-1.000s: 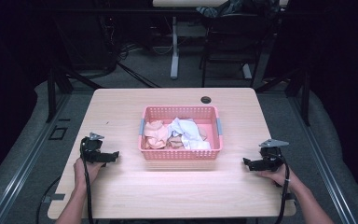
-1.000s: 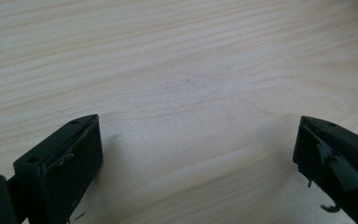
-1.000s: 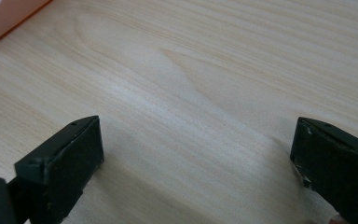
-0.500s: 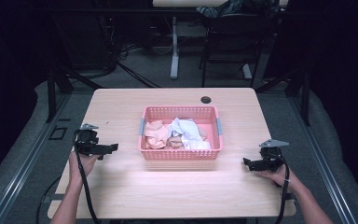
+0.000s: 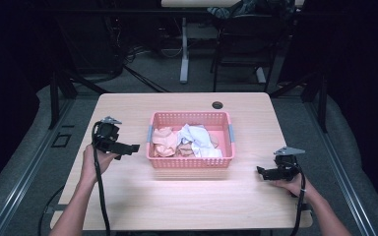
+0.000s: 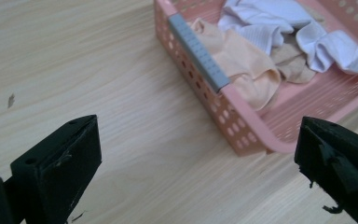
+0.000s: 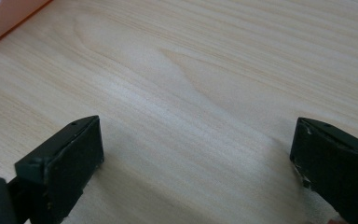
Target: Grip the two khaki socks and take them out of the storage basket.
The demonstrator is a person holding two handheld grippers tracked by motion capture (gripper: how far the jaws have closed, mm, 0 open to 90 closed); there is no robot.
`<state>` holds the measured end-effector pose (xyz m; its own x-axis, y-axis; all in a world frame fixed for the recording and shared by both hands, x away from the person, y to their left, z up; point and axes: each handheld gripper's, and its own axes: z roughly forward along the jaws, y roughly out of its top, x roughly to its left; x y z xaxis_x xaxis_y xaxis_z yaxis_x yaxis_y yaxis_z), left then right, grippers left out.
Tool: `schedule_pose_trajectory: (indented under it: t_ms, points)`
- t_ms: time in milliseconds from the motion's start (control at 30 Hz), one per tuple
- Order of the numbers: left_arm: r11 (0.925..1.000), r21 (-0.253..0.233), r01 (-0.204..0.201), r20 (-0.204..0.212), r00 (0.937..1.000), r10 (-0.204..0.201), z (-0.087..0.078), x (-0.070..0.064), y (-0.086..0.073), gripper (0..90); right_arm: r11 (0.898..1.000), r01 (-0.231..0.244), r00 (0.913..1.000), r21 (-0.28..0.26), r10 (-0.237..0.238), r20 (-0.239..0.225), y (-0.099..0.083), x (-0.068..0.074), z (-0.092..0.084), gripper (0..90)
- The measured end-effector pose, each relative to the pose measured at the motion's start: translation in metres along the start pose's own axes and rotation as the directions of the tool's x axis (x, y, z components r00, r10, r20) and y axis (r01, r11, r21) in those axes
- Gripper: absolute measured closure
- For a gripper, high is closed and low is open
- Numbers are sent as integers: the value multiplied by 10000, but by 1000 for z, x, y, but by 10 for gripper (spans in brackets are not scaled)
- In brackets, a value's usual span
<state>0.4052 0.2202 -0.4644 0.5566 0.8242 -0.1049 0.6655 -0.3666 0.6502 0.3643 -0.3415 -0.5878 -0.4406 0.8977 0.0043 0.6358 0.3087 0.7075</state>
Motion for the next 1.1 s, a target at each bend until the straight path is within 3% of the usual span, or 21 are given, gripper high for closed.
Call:
schedule_pose_trajectory:
  t_ms: [167,200,433,767,967,1100]
  points:
    - [9992,90,-392,233,9990,390,7,-13,17,2,10000,-18,10000,-16,18,-45,0,0,0,17]
    - [9979,205,-618,333,9976,611,12,-19,25,1,10000,-19,10000,-14,19,-46,0,0,0,17]
    - [9932,505,-1053,731,9921,1015,32,-34,45,23,10000,-18,10000,-13,18,-52,0,0,0,17]
    - [9819,1071,-1560,1313,9812,1415,60,-51,59,129,10000,0,10000,-60,0,-61,0,0,0,17]
    - [9783,1340,-1582,1333,9811,1404,76,-54,62,203,10000,-7,10000,-16,7,-61,0,0,0,17]
    - [9682,1769,-1767,1370,9786,1536,88,-59,64,250,10000,4,10000,-54,-5,-66,0,0,0,17]
